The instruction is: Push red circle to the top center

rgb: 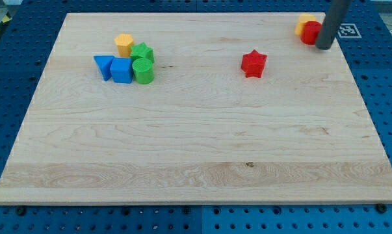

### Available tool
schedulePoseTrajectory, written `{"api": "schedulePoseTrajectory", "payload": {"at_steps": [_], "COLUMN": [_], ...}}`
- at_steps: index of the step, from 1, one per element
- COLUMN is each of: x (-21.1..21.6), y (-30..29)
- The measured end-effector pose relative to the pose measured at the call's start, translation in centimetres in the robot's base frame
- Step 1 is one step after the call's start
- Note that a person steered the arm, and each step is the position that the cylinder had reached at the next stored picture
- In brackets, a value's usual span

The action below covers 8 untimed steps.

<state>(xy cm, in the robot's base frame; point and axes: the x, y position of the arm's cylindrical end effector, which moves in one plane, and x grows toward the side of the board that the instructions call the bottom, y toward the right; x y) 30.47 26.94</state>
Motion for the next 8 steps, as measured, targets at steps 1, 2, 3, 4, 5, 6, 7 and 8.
{"api": "schedulePoseTrajectory", "payload": {"at_steps": [1, 2, 3, 4, 5, 6, 7, 8], "x": [0.0, -1.3, -3.0, -3.0, -3.0, -3.0, -3.0, -3.0], "y": [1.4, 1.4, 1.4, 0.8, -0.5, -1.7, -3.5, -7.3]}}
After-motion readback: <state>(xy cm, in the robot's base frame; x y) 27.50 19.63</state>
